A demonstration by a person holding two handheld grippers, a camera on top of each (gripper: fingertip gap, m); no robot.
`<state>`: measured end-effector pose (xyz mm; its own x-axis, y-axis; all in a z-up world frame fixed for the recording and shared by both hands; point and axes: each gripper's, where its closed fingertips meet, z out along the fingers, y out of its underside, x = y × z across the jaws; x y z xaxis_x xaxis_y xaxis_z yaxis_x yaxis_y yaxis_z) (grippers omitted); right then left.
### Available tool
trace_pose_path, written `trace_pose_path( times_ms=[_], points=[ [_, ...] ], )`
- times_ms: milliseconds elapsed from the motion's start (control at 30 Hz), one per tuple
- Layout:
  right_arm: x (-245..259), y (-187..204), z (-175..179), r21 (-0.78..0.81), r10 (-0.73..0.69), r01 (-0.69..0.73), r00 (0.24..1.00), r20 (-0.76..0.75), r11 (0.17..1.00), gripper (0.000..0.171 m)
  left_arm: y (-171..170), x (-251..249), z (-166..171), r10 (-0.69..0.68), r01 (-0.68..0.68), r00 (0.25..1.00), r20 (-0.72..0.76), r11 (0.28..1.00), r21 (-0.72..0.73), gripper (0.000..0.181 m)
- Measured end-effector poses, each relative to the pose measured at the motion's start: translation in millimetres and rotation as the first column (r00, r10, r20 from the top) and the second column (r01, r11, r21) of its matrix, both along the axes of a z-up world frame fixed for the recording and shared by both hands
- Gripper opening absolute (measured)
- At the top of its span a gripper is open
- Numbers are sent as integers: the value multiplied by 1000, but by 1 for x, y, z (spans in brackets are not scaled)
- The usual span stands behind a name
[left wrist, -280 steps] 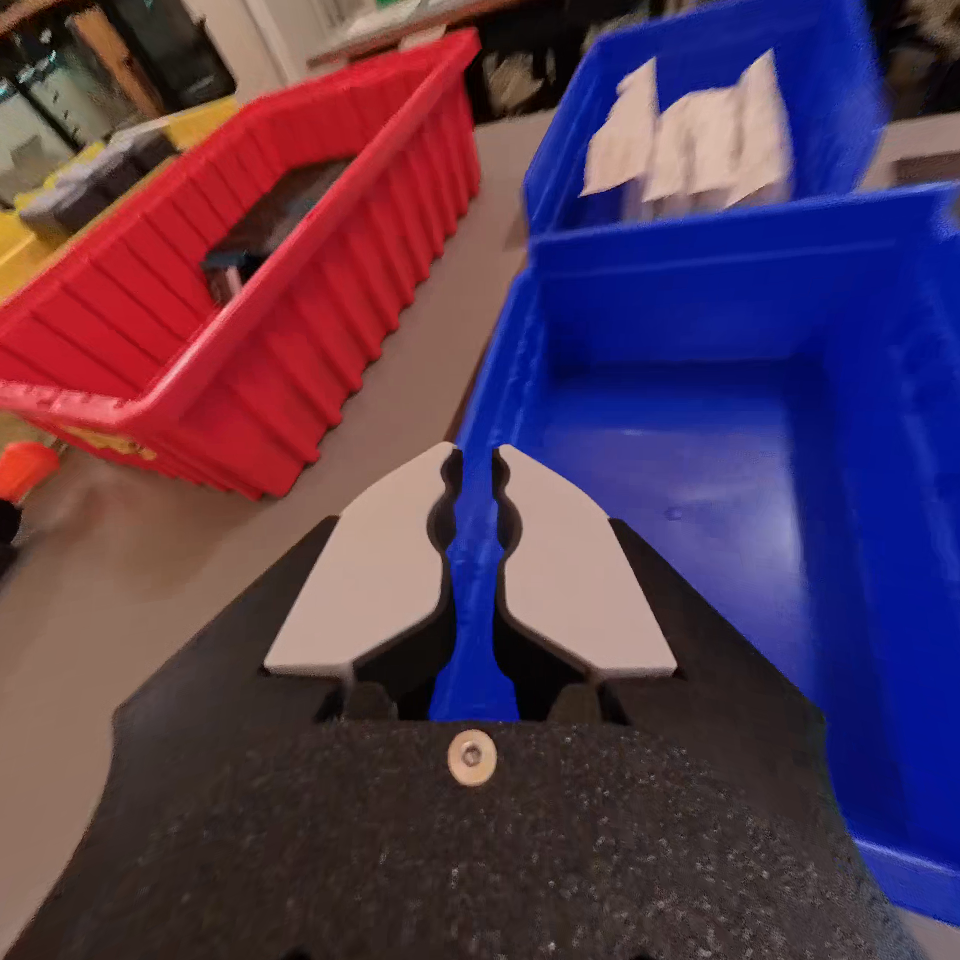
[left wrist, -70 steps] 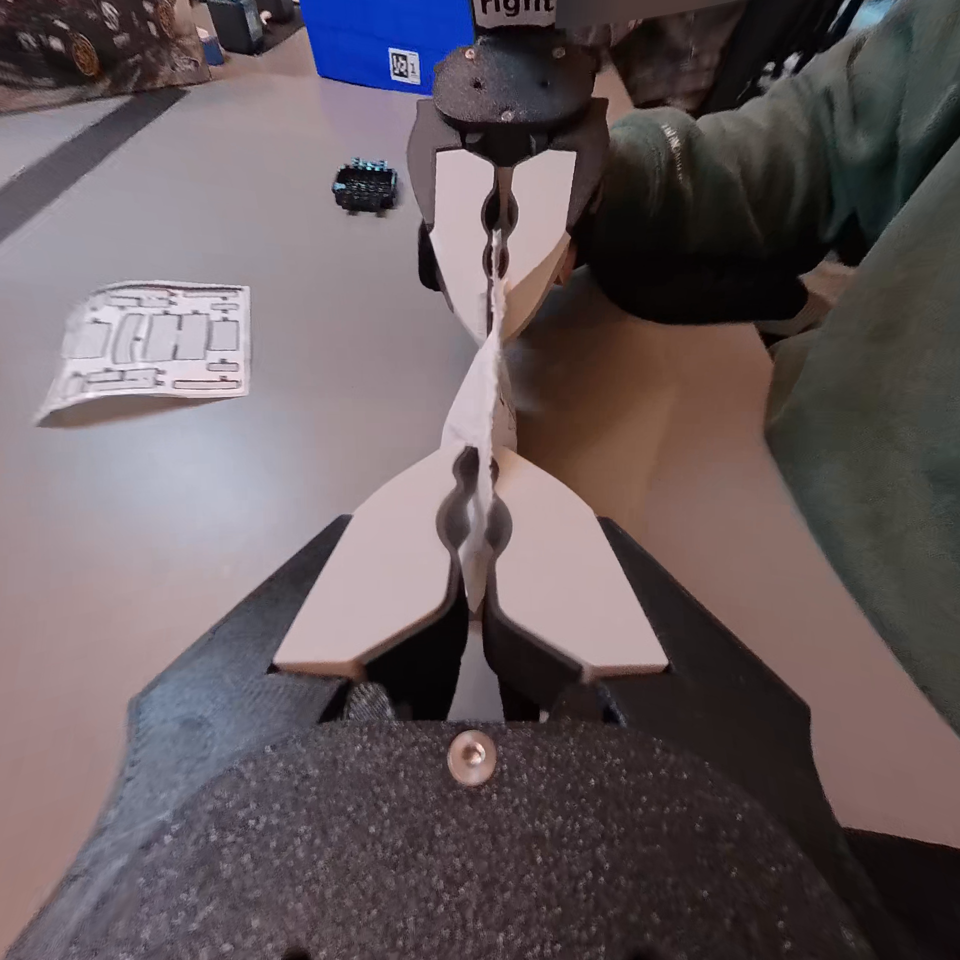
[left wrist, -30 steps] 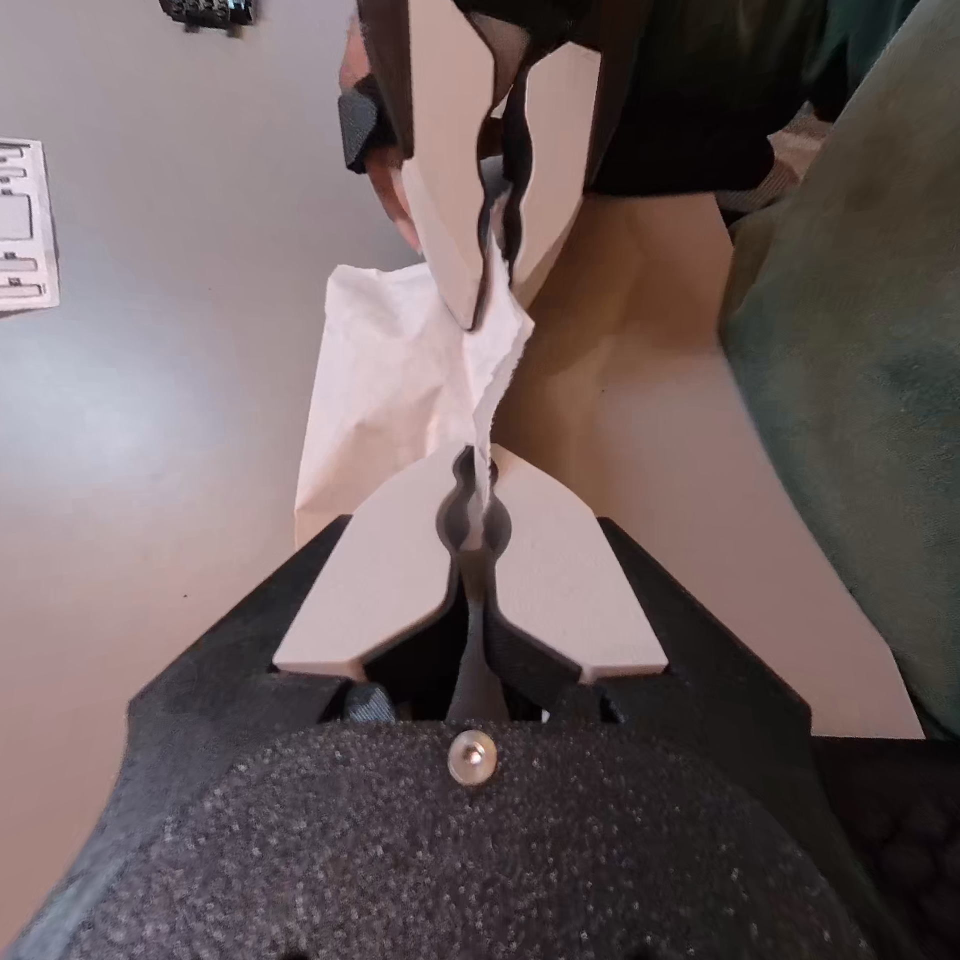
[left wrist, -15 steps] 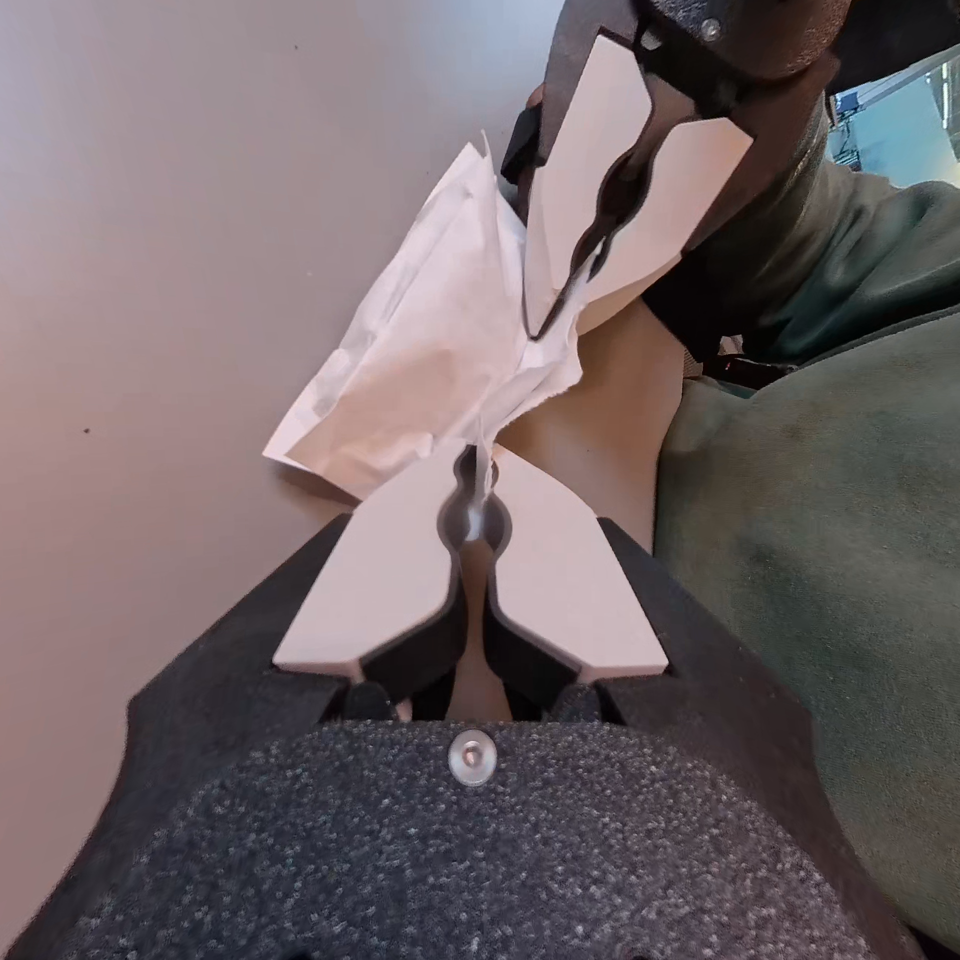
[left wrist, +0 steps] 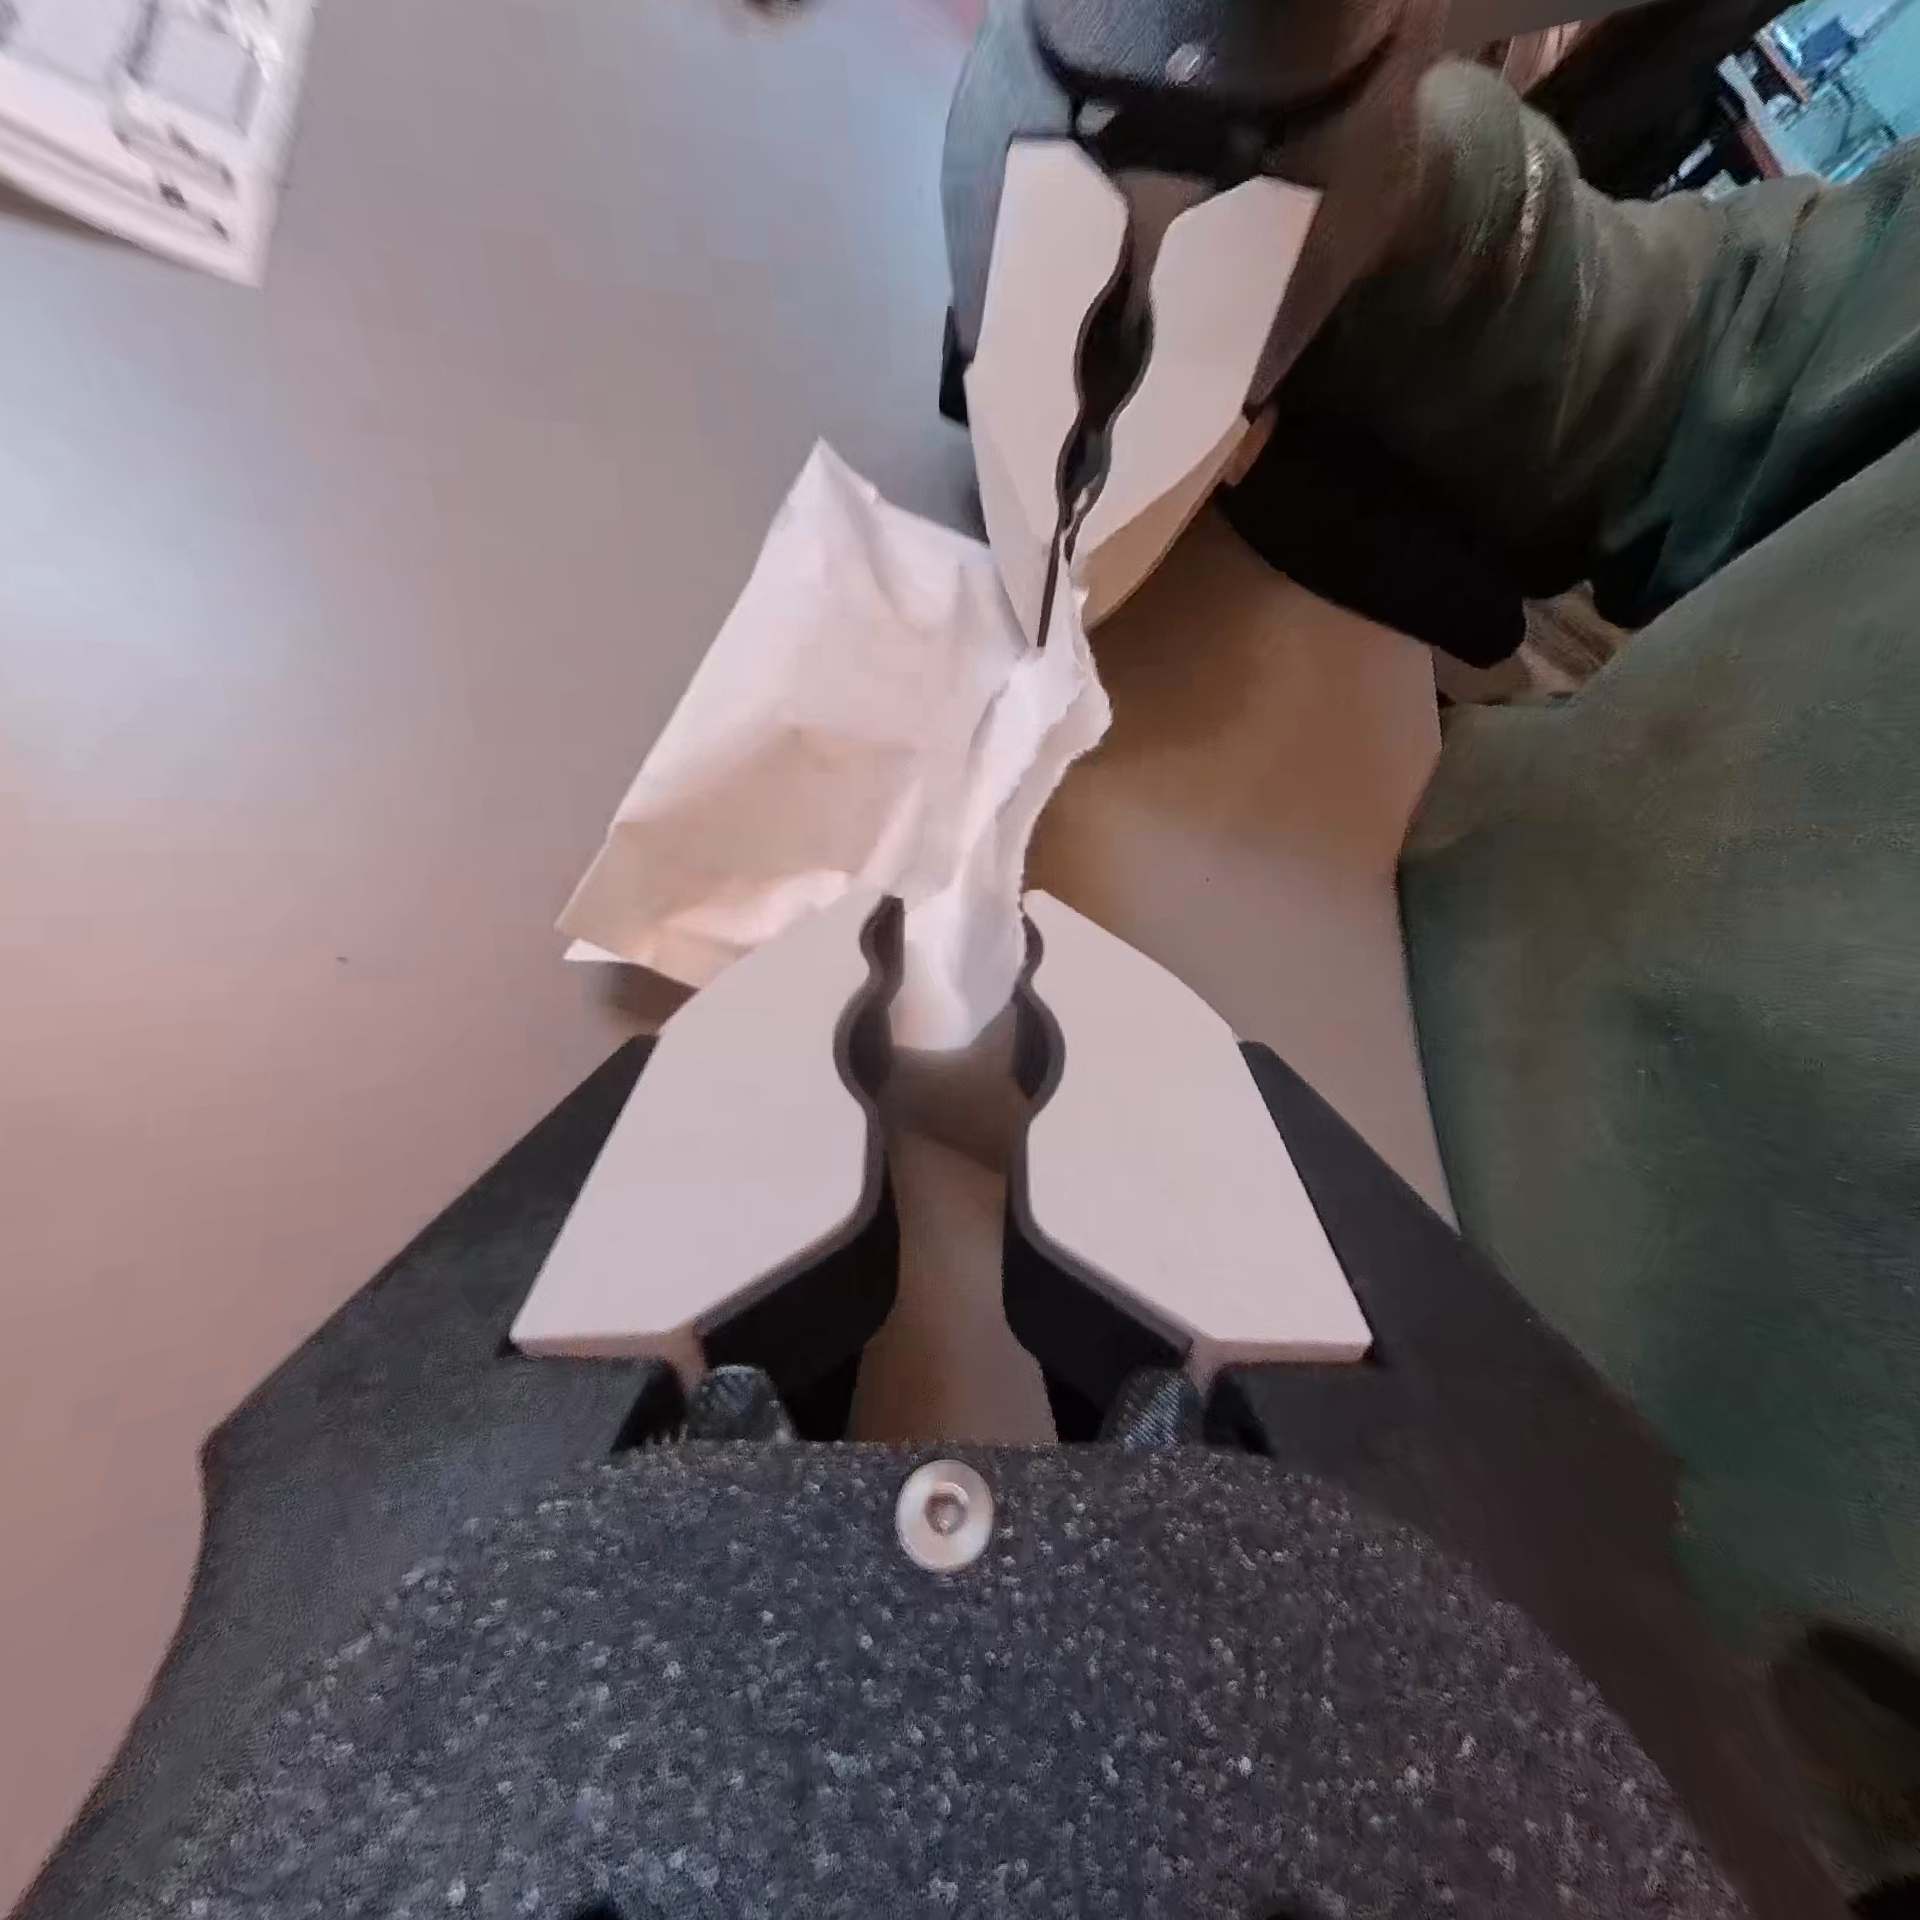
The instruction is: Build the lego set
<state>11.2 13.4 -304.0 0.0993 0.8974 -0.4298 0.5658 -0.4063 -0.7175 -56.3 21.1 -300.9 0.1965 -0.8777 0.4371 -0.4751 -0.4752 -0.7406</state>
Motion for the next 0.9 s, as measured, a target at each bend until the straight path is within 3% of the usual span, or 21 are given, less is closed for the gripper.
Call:
trace_pose_path(
  times_ms=[133,200,300,433,700,900],
  points=[
    [-1,0,4,-103,-27,24,999,-34,994,0,3,-1,5,46,-46,999,-6,996,83,1],
    [-1,1,4,-169,-45,37,998,-48,985,0,6,-1,3,109,-109,994,-2,992,-64,1],
    [0,1,3,-277,-83,69,996,-39,958,0,7,-1,-8,165,-158,986,-5,929,-334,1],
    [0,1,-4,-372,-124,120,992,13,921,0,8,0,-20,163,-183,983,-83,908,-377,1],
    [5,5,-14,-112,-113,127,986,121,986,1,7,3,-30,127,-203,953,-274,941,-270,2],
    [13,13,-1,77,-116,105,982,148,991,7,8,3,-30,144,-215,942,-304,953,-214,1]
  ],
)
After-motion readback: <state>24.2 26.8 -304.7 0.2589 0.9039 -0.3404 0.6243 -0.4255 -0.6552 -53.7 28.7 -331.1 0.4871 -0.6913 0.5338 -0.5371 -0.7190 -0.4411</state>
